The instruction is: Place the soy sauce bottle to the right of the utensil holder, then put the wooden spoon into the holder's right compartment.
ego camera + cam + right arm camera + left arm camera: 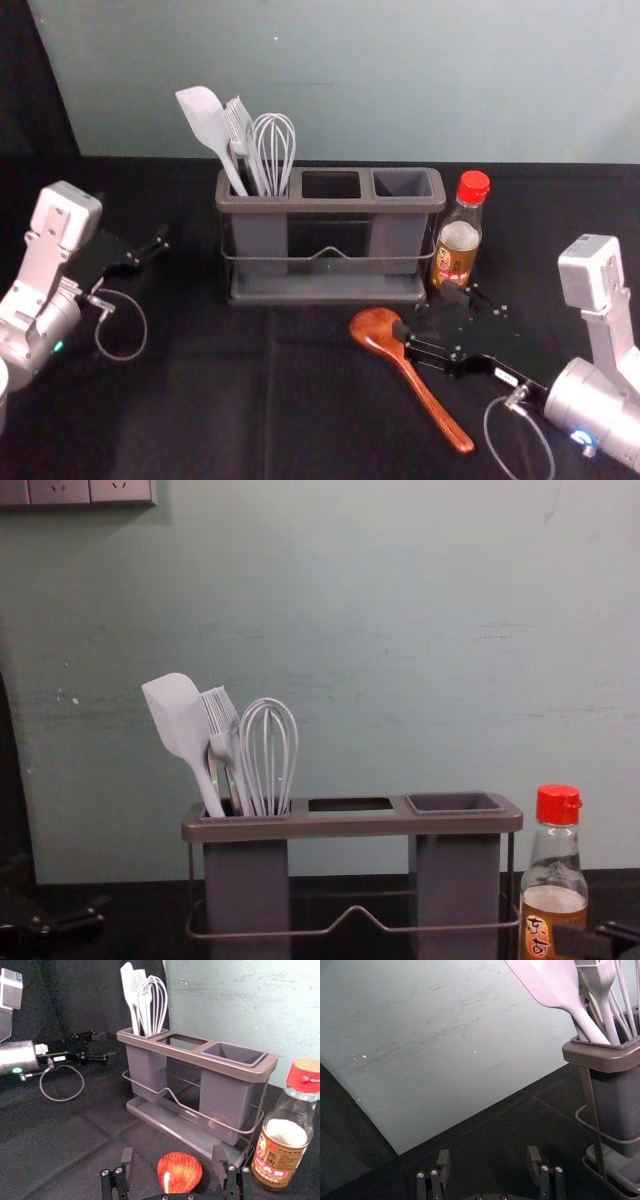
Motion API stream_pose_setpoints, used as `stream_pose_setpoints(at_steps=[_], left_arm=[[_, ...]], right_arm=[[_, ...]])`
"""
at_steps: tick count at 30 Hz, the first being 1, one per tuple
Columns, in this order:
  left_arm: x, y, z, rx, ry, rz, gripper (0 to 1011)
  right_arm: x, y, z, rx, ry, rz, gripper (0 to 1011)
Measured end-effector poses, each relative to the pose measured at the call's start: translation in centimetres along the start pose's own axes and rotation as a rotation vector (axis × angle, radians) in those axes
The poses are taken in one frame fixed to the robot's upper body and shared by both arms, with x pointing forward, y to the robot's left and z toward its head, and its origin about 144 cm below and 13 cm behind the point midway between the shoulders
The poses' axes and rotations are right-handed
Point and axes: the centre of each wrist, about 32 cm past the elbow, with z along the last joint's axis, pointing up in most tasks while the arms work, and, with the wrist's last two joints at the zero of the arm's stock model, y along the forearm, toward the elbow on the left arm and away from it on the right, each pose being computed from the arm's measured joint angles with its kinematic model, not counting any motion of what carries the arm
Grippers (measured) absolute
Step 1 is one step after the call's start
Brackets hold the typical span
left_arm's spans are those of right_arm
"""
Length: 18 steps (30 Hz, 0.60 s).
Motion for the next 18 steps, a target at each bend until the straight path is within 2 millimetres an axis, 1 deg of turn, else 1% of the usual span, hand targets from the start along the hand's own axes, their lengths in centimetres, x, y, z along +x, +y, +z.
stream_pose_setpoints(at_steps=[14, 18], left_arm=[[0.0, 0.0, 0.0, 0.0, 0.0, 0.0, 1005], [0.0, 0.0, 0.0, 0.0, 0.0, 0.0, 1005]], right_arm=[[0.05, -0.04, 0.07, -0.001, 0.0, 0.001, 1002], [0.7, 0.14, 0.46, -0.046, 0.037, 0.007, 1003]])
